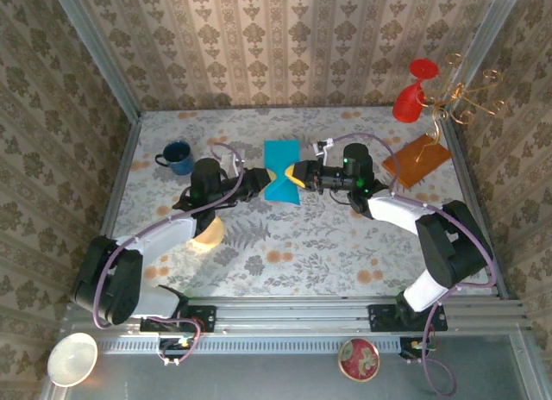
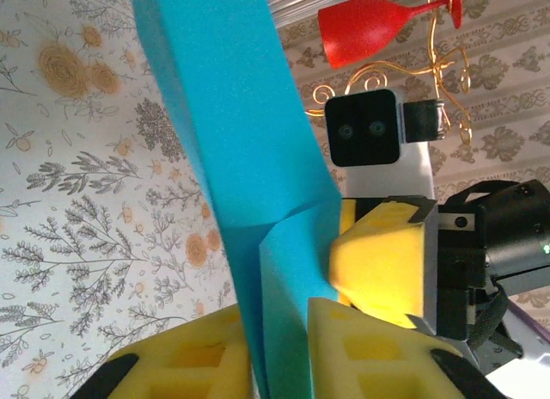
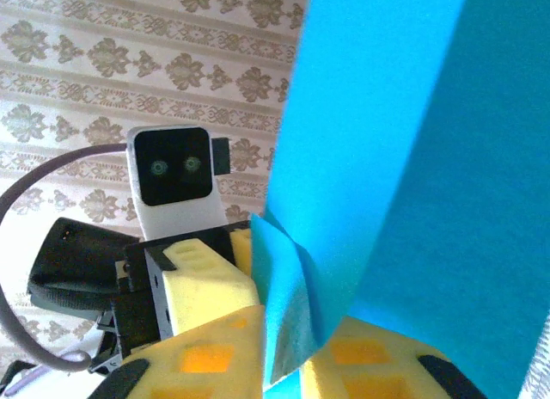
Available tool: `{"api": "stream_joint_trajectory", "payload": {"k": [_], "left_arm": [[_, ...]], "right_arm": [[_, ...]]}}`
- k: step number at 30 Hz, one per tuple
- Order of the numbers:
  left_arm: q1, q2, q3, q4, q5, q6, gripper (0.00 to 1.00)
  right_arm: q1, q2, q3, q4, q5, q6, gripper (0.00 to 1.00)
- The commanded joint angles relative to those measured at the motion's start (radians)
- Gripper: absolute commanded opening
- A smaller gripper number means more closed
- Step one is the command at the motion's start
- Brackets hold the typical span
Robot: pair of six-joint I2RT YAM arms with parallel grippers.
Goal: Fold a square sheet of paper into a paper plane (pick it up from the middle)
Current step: Turn over the paper at the center of the table.
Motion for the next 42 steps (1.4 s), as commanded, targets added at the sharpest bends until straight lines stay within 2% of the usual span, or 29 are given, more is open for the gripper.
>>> {"api": "stream_joint_trajectory", "payload": {"k": [1, 4, 6, 8, 11, 15, 18, 25, 32, 34, 37, 39, 42], "left_arm": [[0.009, -0.022, 0.007, 0.023, -0.004, 0.016, 0.16], [0.014, -0.028, 0.005, -0.002, -0.005, 0.039, 0.13], [0.015, -0.037, 0.014, -0.063, -0.035, 0.077, 0.12], [0.014, -0.051, 0.038, -0.175, -0.061, 0.139, 0.12], [0.004, -0.072, 0.117, -0.455, -0.153, 0.297, 0.12], [-0.06, -0.049, 0.278, -0.862, -0.438, 0.535, 0.11], [-0.114, 0.014, 0.388, -1.045, -0.653, 0.624, 0.11], [-0.228, 0.202, 0.593, -1.261, -1.079, 0.674, 0.08], [-0.344, 0.479, 0.831, -1.431, -1.399, 0.675, 0.08], [-0.37, 0.572, 0.909, -1.481, -1.45, 0.67, 0.08], [-0.386, 0.675, 0.99, -1.512, -1.44, 0.654, 0.08], [-0.387, 0.718, 1.009, -1.487, -1.383, 0.651, 0.08], [-0.387, 0.757, 1.016, -1.427, -1.229, 0.64, 0.12]], "right_arm": [[-0.012, -0.052, 0.0, -0.08, -0.006, -0.055, 0.29], [-0.033, -0.095, -0.009, -0.212, 0.053, -0.122, 0.44], [-0.057, -0.13, -0.017, -0.302, 0.1, -0.171, 0.5], [-0.083, -0.167, -0.026, -0.384, 0.149, -0.216, 0.54], [-0.113, -0.228, -0.018, -0.532, 0.236, -0.297, 0.57], [-0.117, -0.308, 0.012, -0.727, 0.397, -0.417, 0.61], [-0.12, -0.341, 0.024, -0.818, 0.498, -0.46, 0.63], [-0.139, -0.386, 0.0, -0.885, 0.61, -0.475, 0.65], [-0.173, -0.411, -0.039, -0.893, 0.627, -0.461, 0.65], [-0.181, -0.418, -0.052, -0.893, 0.63, -0.457, 0.65], [-0.195, -0.429, -0.073, -0.895, 0.632, -0.448, 0.64], [-0.202, -0.437, -0.088, -0.897, 0.636, -0.445, 0.64], [-0.211, -0.453, -0.108, -0.906, 0.654, -0.438, 0.64]]}}
